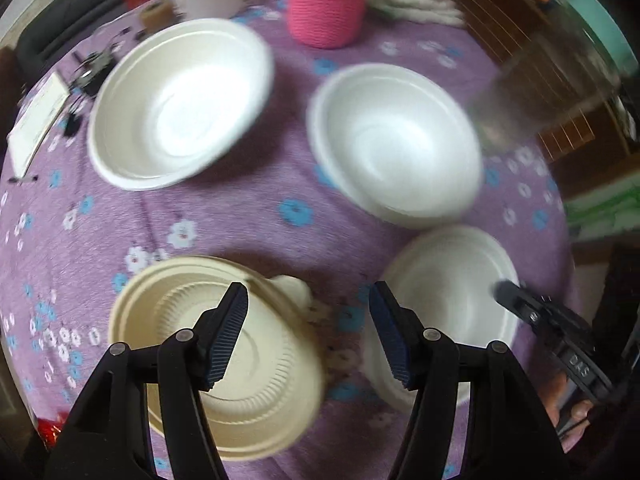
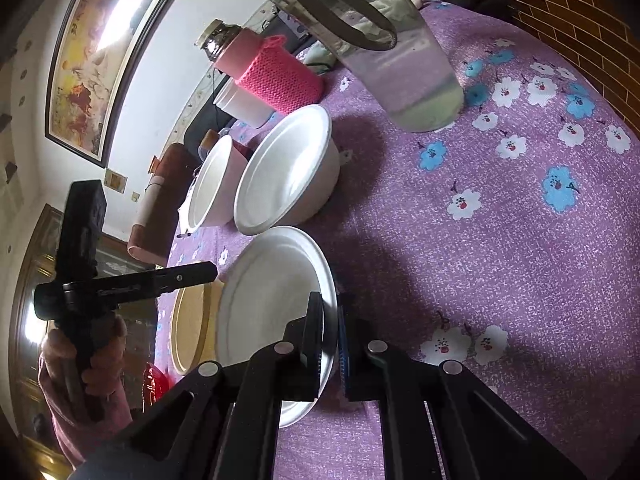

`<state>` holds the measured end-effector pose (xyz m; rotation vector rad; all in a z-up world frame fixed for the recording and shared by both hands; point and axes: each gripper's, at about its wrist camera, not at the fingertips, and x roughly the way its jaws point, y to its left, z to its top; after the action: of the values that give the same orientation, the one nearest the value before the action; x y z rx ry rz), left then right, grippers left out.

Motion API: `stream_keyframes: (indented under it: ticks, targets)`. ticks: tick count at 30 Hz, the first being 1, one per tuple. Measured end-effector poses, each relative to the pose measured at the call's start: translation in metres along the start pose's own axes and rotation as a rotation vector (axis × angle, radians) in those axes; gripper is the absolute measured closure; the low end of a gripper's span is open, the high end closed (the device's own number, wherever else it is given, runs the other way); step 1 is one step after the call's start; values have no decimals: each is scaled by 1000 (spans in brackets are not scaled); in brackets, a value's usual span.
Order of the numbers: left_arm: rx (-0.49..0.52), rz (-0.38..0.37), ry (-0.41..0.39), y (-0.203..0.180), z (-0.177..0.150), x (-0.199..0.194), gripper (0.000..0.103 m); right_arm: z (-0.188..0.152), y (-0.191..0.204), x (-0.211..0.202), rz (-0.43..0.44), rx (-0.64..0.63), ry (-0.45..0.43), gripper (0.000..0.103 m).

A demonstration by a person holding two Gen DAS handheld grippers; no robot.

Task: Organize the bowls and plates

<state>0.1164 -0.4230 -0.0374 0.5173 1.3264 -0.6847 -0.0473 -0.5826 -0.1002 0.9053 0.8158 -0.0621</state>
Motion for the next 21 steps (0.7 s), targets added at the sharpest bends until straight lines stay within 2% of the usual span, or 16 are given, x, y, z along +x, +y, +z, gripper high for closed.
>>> stream_keyframes:
  ticks: [7, 14, 16, 21]
  targets:
    - [56, -24, 3, -33, 0, 7, 41, 1, 3, 2, 6, -6, -2, 96]
    - [138, 33, -47, -57, -9, 4, 41, 2, 1, 5, 2, 3, 2, 96]
    - [138, 54, -28, -56, -13, 11, 41, 1, 1, 5, 4, 6, 2, 96]
    - [95, 1, 30, -48, -16, 33, 41, 1, -1, 6, 4, 10, 12, 96]
